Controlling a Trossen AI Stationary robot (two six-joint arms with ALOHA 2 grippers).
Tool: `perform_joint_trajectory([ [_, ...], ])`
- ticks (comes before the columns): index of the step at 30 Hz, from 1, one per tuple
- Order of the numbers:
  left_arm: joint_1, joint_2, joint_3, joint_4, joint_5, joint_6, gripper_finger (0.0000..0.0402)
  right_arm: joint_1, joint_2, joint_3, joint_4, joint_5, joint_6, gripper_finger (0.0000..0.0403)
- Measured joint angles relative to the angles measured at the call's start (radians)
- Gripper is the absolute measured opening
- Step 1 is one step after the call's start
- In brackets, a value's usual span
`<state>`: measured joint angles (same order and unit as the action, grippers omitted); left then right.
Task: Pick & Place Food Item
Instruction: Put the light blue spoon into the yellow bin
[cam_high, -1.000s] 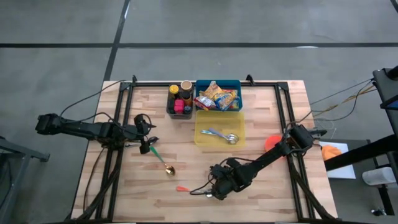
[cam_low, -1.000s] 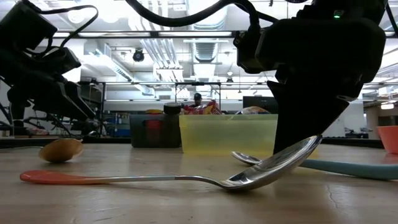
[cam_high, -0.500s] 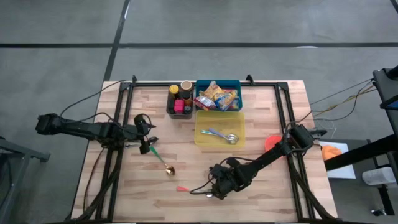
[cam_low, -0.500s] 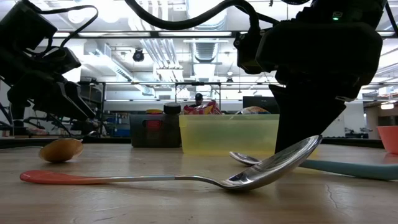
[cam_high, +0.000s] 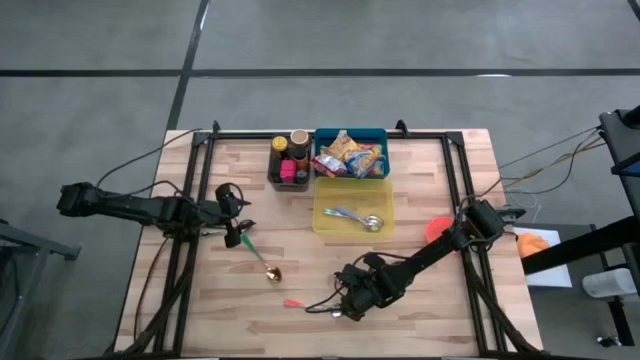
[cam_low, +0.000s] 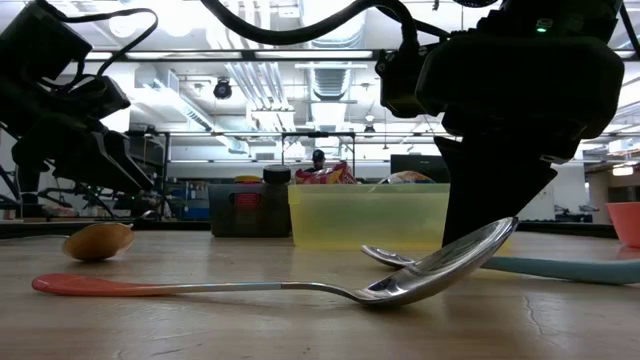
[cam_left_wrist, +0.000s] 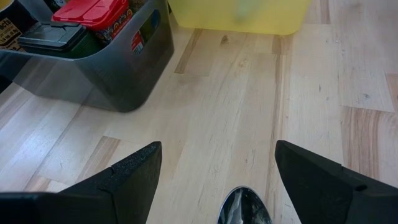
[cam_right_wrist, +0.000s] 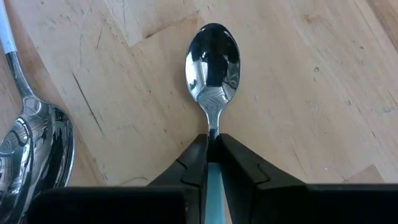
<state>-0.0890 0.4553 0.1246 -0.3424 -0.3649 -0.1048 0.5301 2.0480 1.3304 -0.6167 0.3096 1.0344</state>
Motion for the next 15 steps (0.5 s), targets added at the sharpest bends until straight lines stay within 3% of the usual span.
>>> perform_joint_trajectory([
  [15, 0.000, 0.000, 0.000, 0.000, 0.000, 0.000, 0.0317, -0.002, -0.005, 0.017, -0.018, -0.001, -0.026, 0.0033],
])
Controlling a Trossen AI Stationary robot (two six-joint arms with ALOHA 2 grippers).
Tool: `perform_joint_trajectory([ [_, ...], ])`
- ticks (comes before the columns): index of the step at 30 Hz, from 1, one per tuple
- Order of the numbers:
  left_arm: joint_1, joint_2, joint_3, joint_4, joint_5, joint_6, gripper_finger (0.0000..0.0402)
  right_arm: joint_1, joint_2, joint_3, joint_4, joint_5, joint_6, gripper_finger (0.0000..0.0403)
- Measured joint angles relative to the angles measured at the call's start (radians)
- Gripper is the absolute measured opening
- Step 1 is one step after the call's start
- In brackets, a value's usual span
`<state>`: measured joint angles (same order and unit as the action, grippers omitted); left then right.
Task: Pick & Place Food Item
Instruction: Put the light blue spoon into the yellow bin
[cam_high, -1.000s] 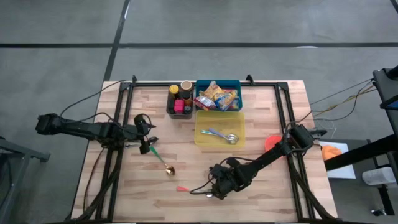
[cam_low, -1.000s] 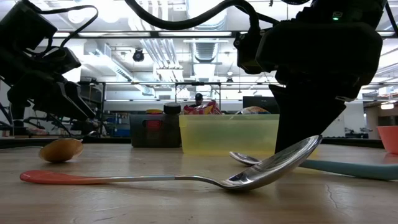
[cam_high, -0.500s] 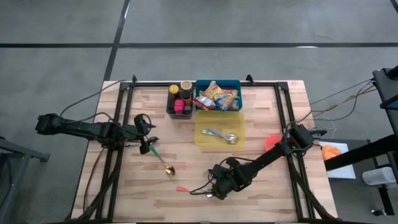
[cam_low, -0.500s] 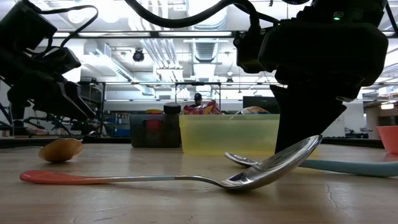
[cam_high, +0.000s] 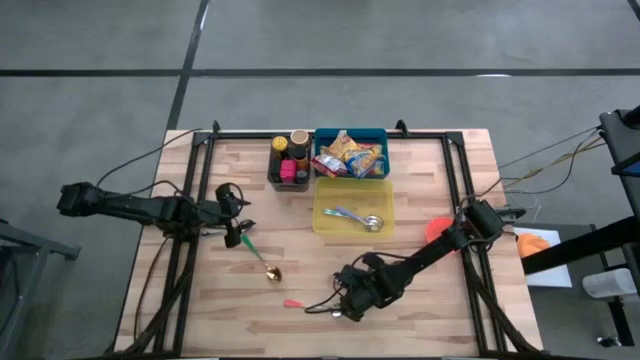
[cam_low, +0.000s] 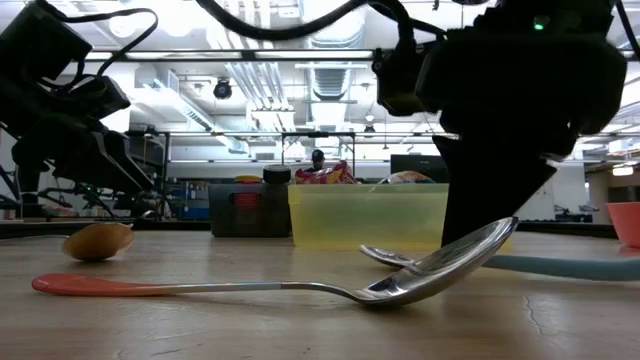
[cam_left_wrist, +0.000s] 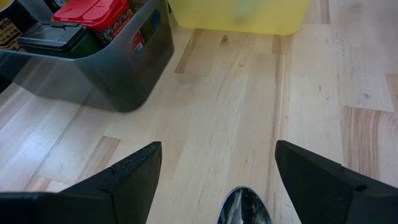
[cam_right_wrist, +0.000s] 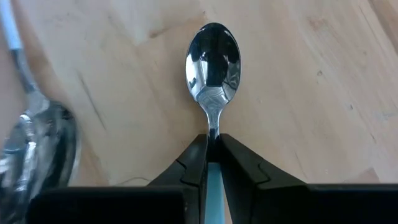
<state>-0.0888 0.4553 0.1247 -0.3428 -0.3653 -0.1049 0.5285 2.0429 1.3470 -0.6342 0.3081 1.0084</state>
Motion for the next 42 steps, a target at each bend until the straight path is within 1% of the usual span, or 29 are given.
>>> perform_joint_trajectory([
  [10, 0.000, 0.000, 0.000, 0.000, 0.000, 0.000, 0.0316, 0.000, -0.074, 0.017, -0.039, 0.035, -0.075, 0.0033],
  [14, 0.000, 0.000, 0.000, 0.000, 0.000, 0.000, 0.0316, -0.011, -0.135, 0.017, -0.100, 0.082, -0.129, 0.0034],
  [17, 0.000, 0.000, 0.000, 0.000, 0.000, 0.000, 0.0316, -0.033, -0.184, 0.017, -0.132, 0.102, -0.236, 0.0034],
  [21, 0.000, 0.000, 0.000, 0.000, 0.000, 0.000, 0.0316, -0.071, -0.249, 0.017, -0.186, 0.205, -0.413, 0.0034],
  [25, 0.000, 0.000, 0.000, 0.000, 0.000, 0.000, 0.0316, -0.134, -0.300, 0.017, -0.209, 0.245, -0.535, 0.0034],
  [30, 0.000, 0.000, 0.000, 0.000, 0.000, 0.000, 0.0316, -0.240, -0.332, 0.018, -0.216, 0.247, -0.684, 0.0034],
  [33, 0.000, 0.000, 0.000, 0.000, 0.000, 0.000, 0.0316, -0.314, -0.334, 0.017, -0.216, 0.245, -0.718, 0.0033],
  [36, 0.000, 0.000, 0.000, 0.000, 0.000, 0.000, 0.0316, -0.384, -0.326, 0.017, -0.215, 0.236, -0.717, 0.0033],
  [38, 0.000, 0.000, 0.000, 0.000, 0.000, 0.000, 0.0316, -0.424, -0.315, 0.011, -0.197, 0.212, -0.708, 0.0033],
  [42, 0.000, 0.000, 0.000, 0.000, 0.000, 0.000, 0.0316, -0.487, -0.294, -0.013, -0.132, 0.114, -0.705, 0.0033],
])
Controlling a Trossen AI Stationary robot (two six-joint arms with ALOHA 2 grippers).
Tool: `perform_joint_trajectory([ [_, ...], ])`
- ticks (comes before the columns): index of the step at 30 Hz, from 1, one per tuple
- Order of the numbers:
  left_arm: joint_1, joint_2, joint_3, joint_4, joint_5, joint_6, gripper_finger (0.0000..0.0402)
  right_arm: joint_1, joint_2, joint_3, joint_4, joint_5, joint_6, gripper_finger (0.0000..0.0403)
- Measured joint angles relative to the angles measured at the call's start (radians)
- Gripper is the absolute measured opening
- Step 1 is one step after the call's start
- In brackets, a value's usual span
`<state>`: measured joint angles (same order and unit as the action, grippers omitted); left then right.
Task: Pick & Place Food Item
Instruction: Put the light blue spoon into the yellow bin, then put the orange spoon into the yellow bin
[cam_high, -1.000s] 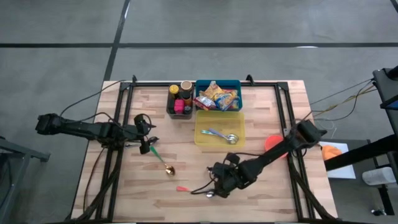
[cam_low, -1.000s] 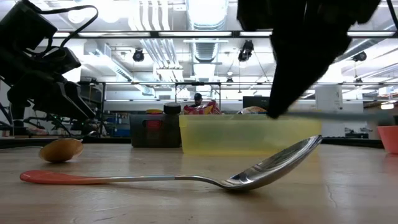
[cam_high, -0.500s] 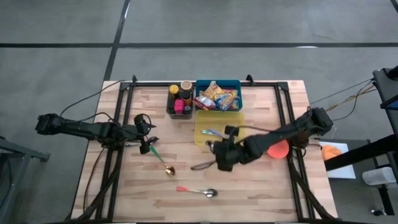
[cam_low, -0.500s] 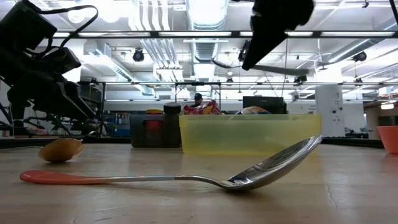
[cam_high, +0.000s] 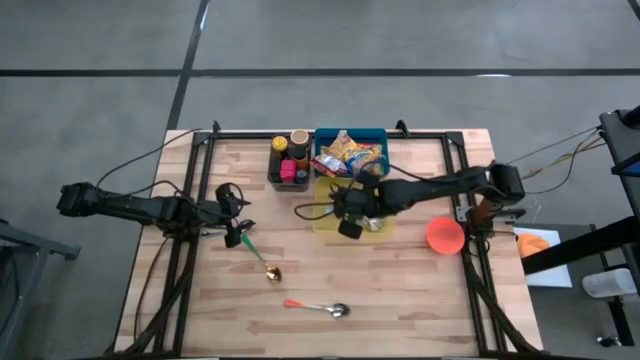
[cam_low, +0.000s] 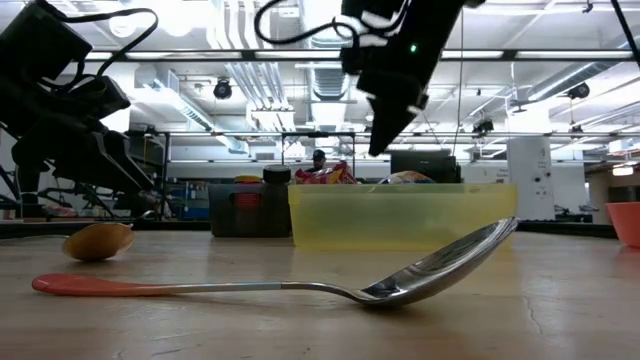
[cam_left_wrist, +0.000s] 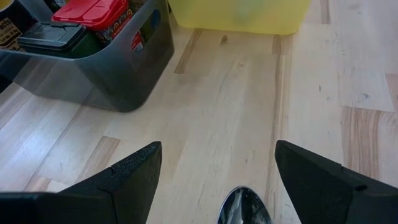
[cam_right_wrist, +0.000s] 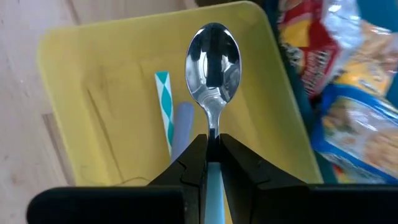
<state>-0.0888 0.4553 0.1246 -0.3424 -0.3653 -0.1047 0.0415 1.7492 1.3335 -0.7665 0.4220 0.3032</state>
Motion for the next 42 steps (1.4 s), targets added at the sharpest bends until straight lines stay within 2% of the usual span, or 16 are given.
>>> perform_joint_trajectory([
  [5, 0.000, 0.000, 0.000, 0.000, 0.000, 0.000, 0.0317, -0.019, 0.040, -0.044, 0.084, -0.040, -0.055, 0.0033],
  [9, 0.000, 0.000, 0.000, 0.000, 0.000, 0.000, 0.0317, -0.018, 0.075, -0.066, 0.114, -0.050, -0.055, 0.0033],
  [14, 0.000, 0.000, 0.000, 0.000, 0.000, 0.000, 0.0317, -0.018, 0.122, -0.099, 0.152, -0.110, -0.044, 0.0033],
  [28, 0.000, 0.000, 0.000, 0.000, 0.000, 0.000, 0.0317, -0.018, 0.136, -0.111, 0.187, -0.109, 0.030, 0.0036],
  [31, 0.000, 0.000, 0.000, 0.000, 0.000, 0.000, 0.0317, -0.018, 0.136, -0.111, 0.193, -0.108, 0.031, 0.0056],
  [38, 0.000, 0.000, 0.000, 0.000, 0.000, 0.000, 0.0317, -0.018, 0.135, -0.111, 0.198, -0.108, 0.030, 0.0137],
  [42, 0.000, 0.000, 0.000, 0.000, 0.000, 0.000, 0.0317, -0.018, 0.135, -0.112, 0.198, -0.108, 0.030, 0.0160],
])
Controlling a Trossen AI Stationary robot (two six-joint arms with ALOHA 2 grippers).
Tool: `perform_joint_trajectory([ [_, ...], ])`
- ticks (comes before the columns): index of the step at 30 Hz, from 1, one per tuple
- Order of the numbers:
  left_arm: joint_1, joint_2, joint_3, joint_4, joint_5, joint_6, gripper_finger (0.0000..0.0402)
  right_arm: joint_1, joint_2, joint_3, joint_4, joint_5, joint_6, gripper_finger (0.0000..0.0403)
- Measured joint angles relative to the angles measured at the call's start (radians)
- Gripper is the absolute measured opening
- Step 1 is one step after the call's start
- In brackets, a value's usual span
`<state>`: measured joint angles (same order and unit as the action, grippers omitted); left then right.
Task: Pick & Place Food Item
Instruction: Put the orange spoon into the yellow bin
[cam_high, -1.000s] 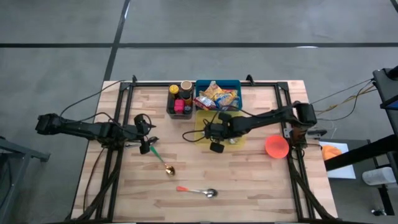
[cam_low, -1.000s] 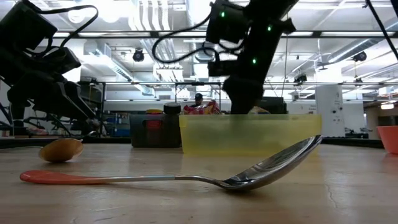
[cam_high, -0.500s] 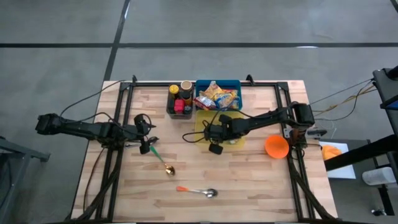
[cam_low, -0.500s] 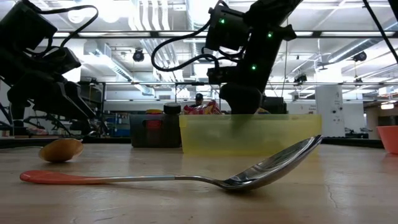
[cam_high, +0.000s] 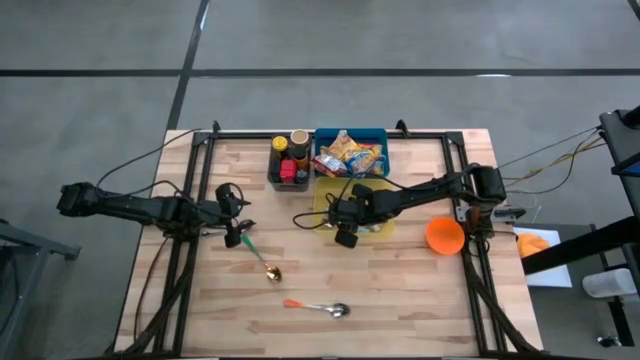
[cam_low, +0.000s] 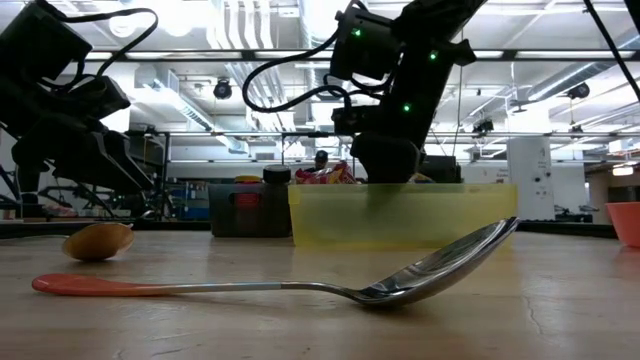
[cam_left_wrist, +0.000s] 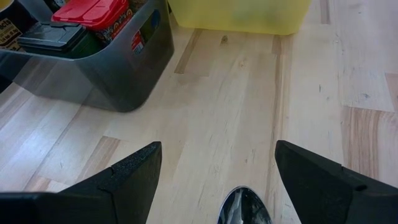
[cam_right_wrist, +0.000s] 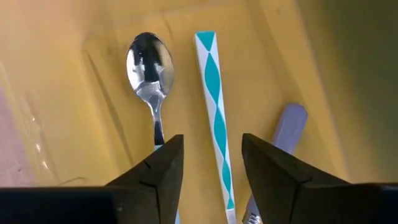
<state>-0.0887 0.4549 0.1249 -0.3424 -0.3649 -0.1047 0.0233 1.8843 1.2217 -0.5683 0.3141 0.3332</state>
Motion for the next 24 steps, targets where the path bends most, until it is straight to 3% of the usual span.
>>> perform_joint_trajectory([
  [9, 0.000, 0.000, 0.000, 0.000, 0.000, 0.000, 0.0317, 0.035, -0.054, 0.019, 0.000, -0.002, 0.000, 0.0164],
  [18, 0.000, 0.000, 0.000, 0.000, 0.000, 0.000, 0.0317, 0.165, -0.159, 0.074, 0.005, 0.001, 0.005, 0.0164],
  [24, 0.000, 0.000, 0.000, 0.000, 0.000, 0.000, 0.0317, 0.275, -0.166, 0.117, 0.017, 0.077, 0.008, 0.0164],
])
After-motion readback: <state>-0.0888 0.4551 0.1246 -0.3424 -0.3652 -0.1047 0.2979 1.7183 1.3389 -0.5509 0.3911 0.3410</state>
